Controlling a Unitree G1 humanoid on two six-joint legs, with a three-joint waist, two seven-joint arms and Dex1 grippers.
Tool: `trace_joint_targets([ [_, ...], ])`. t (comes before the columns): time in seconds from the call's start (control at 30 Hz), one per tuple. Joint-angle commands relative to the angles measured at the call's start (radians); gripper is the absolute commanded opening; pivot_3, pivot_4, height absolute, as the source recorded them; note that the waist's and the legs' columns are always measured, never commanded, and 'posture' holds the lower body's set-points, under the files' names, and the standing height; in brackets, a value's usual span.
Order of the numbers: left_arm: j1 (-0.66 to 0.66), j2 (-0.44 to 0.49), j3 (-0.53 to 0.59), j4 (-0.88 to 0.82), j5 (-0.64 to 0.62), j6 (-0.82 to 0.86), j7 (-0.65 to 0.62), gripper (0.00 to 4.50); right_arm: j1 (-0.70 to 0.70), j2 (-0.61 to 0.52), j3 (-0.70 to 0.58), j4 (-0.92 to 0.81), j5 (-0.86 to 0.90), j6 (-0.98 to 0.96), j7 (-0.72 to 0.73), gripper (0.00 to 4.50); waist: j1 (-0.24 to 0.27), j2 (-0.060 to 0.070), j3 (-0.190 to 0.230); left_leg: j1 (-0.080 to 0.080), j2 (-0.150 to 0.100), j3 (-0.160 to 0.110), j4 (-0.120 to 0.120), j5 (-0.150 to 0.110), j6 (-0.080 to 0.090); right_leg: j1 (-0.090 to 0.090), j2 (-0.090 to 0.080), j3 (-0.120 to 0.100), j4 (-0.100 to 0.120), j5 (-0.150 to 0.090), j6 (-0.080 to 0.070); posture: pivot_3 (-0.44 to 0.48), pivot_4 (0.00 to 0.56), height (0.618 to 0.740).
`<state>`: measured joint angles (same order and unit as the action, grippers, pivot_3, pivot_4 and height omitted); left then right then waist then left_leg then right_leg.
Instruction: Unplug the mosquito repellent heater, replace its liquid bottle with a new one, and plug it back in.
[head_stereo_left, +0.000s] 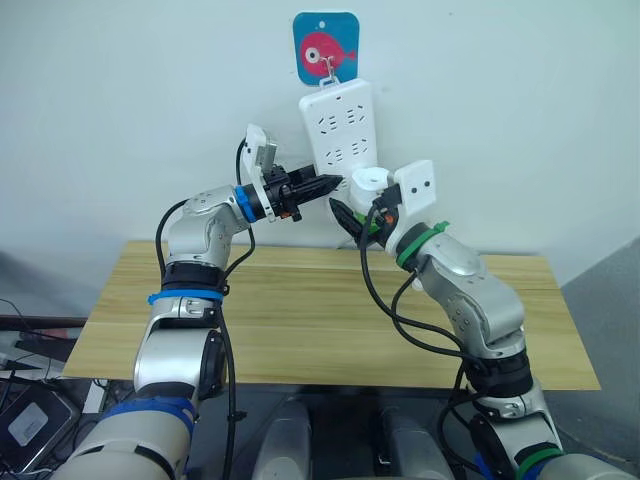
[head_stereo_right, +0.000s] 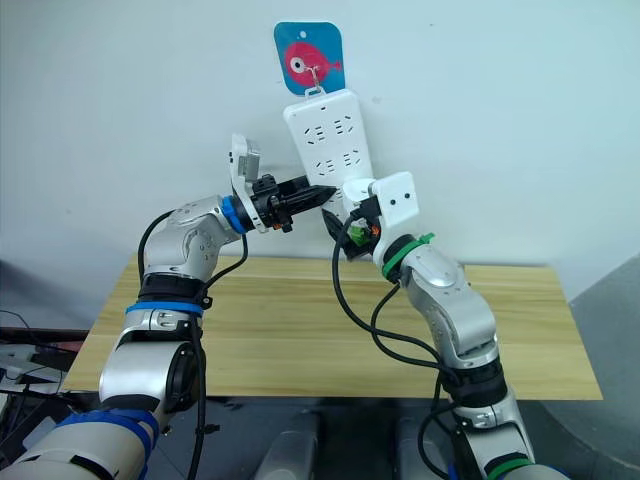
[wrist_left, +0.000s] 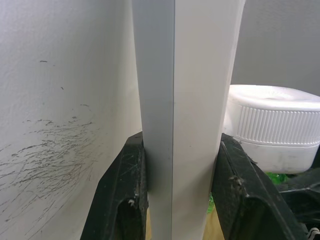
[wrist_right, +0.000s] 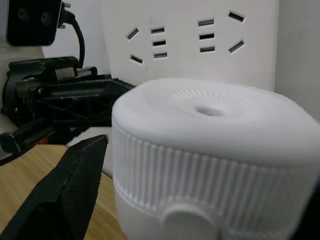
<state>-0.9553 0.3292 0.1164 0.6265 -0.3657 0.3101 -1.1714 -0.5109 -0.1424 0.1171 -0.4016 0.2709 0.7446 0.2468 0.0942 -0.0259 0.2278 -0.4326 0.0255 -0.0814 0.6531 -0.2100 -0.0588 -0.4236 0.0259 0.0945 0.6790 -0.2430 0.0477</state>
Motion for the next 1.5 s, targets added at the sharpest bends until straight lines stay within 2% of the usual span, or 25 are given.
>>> trace_joint_targets([
  [0.03,-0.028,-0.015,-0.040,-0.011,0.003,-0.030,-0.043,1.30,0.050,-0.032,-0.023,-0.141,0.053,0.062,0.023,4.50,0.003,0.000,0.000,0.000,0.000,0.000,-0.001,0.000,0.000,0.000,0.000,0.000,-0.001,0.000,0.000,0.238,0.132,0.740],
  [0.3,-0.044,-0.016,-0.042,0.023,0.012,-0.056,-0.023,1.30,0.148,-0.138,-0.106,-0.309,0.158,0.179,0.067,4.50,0.010,0.000,0.000,0.001,0.000,0.000,-0.004,0.000,0.000,0.000,0.000,-0.001,-0.001,0.000,0.000,0.213,0.138,0.740],
  [0.5,-0.070,-0.007,-0.036,0.074,0.028,-0.087,-0.016,1.30,0.122,-0.119,-0.154,-0.333,0.267,0.193,0.077,4.50,0.010,0.000,0.000,0.001,0.000,0.000,-0.004,0.000,0.000,0.000,0.000,-0.001,0.000,0.000,0.000,0.213,0.138,0.740],
  [0.57,-0.075,-0.002,-0.034,0.091,0.032,-0.098,-0.016,2.02,0.116,-0.105,-0.158,-0.332,0.286,0.196,0.066,4.50,0.010,0.000,0.000,0.001,0.000,0.000,-0.004,0.000,0.000,0.000,0.000,-0.001,0.000,0.000,0.000,0.217,0.136,0.740],
  [0.63,-0.075,0.003,-0.032,0.098,0.031,-0.099,-0.020,2.47,0.113,-0.102,-0.154,-0.330,0.294,0.196,0.056,4.50,0.010,0.000,0.000,0.001,0.000,0.000,-0.004,0.000,0.000,0.000,0.000,-0.001,0.000,0.000,0.000,0.225,0.135,0.740],
  [0.83,-0.066,0.034,-0.023,0.090,0.030,-0.100,-0.021,4.37,0.116,-0.108,-0.141,-0.319,0.302,0.186,0.048,4.50,0.006,0.000,-0.001,0.002,0.000,0.000,-0.003,0.001,0.000,0.000,0.000,-0.001,0.001,0.000,-0.001,0.241,0.129,0.740],
  [0.87,-0.060,0.047,-0.021,0.080,0.028,-0.093,-0.021,4.47,0.117,-0.111,-0.139,-0.317,0.302,0.184,0.050,4.50,0.005,0.000,-0.002,0.002,0.001,0.000,-0.004,0.001,0.000,0.000,0.001,-0.001,0.001,0.000,-0.001,0.241,0.129,0.740],
  [1.13,0.001,0.171,-0.002,-0.022,0.014,-0.040,-0.025,4.47,0.126,-0.128,-0.111,-0.284,0.296,0.149,0.081,4.50,-0.013,-0.001,-0.009,0.003,0.001,0.000,-0.004,0.001,-0.001,0.000,0.001,0.000,0.001,0.000,-0.001,0.276,0.122,0.740],
  [1.23,0.027,0.210,0.005,-0.070,0.000,-0.008,-0.036,4.50,0.129,-0.119,-0.092,-0.259,0.293,0.126,0.091,3.97,-0.014,0.000,-0.014,0.003,0.001,0.000,-0.004,0.001,-0.001,0.000,0.001,0.000,0.002,0.000,-0.001,0.293,0.118,0.740],
  [1.4,0.053,0.281,0.018,-0.129,-0.021,0.048,-0.052,4.50,0.116,-0.108,-0.039,-0.202,0.274,0.077,0.118,2.18,-0.013,0.000,-0.016,0.005,0.002,0.000,-0.004,0.002,-0.002,0.001,0.002,0.000,0.002,0.000,-0.001,0.319,0.115,0.740],
  [1.43,0.060,0.295,0.019,-0.141,-0.025,0.060,-0.058,4.50,0.112,-0.106,-0.029,-0.190,0.271,0.067,0.122,1.71,-0.013,0.000,-0.016,0.006,0.002,0.000,-0.004,0.002,-0.002,0.002,0.002,0.000,0.002,0.000,-0.001,0.319,0.115,0.740],
  [1.5,0.087,0.326,0.015,-0.189,-0.039,0.094,-0.084,4.50,0.101,-0.101,-0.006,-0.161,0.257,0.046,0.134,1.08,-0.013,0.000,-0.017,0.006,0.002,0.000,-0.005,0.003,-0.002,0.002,0.002,0.000,0.002,-0.001,-0.001,0.327,0.113,0.740],
])
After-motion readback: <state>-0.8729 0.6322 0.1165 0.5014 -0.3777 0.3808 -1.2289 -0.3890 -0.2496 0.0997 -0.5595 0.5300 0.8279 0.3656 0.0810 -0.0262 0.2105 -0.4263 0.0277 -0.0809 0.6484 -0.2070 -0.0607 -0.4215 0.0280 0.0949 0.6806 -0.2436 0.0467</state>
